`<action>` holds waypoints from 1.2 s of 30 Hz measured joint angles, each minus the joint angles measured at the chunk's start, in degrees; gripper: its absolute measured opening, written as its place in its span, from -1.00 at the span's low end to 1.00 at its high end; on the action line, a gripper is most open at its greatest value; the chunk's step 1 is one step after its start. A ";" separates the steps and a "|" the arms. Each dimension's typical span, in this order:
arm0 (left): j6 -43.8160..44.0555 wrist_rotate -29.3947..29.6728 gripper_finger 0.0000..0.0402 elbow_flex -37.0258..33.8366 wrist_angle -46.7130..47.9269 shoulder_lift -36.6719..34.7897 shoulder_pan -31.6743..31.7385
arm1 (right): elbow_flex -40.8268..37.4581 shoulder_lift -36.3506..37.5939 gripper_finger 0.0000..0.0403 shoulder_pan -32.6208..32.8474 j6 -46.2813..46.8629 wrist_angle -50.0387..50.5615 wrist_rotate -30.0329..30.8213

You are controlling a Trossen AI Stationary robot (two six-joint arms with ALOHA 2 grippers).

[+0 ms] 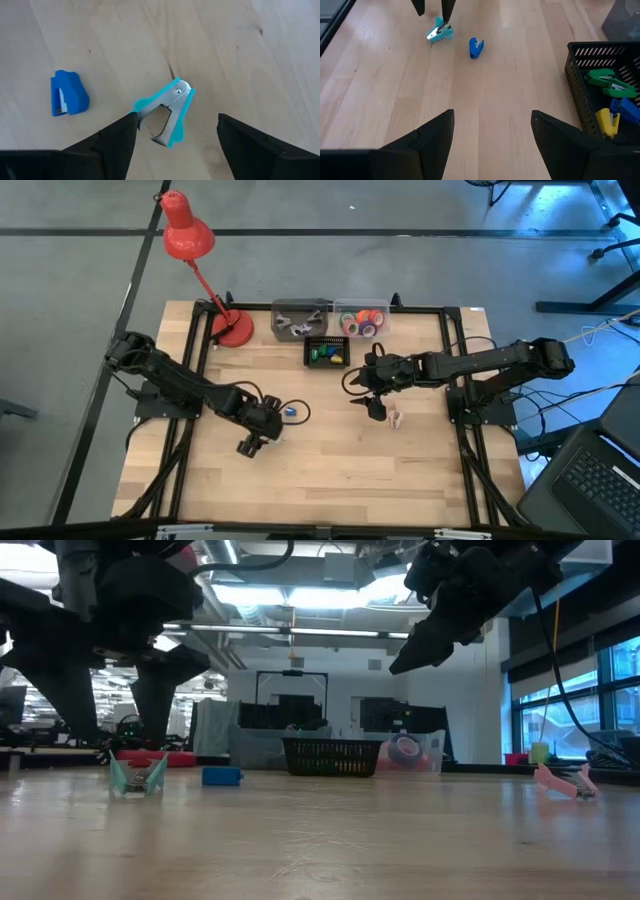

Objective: Pick and place Stapler, Stapler remover, tape
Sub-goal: Put the light blue staple remover into the gray bin

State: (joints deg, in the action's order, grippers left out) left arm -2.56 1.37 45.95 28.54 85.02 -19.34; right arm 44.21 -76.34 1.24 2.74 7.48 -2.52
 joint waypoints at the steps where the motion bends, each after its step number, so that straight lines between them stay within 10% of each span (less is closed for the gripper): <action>1: 0.27 0.03 0.30 0.00 -0.03 0.10 -0.19 | 0.00 0.00 0.32 0.01 0.00 -0.01 0.00; 26: 7.34 4.76 0.02 0.42 -0.36 8.65 -3.58 | 0.00 -0.02 0.32 0.00 0.02 0.00 -0.01; 36: 11.78 9.32 -0.65 0.17 -0.73 8.59 -3.82 | 0.00 -0.02 0.32 0.00 0.02 -0.57 0.01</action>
State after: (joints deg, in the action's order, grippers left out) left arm 9.22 10.69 46.13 27.81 93.60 -23.16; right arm 44.21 -76.36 1.24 2.76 6.91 -2.50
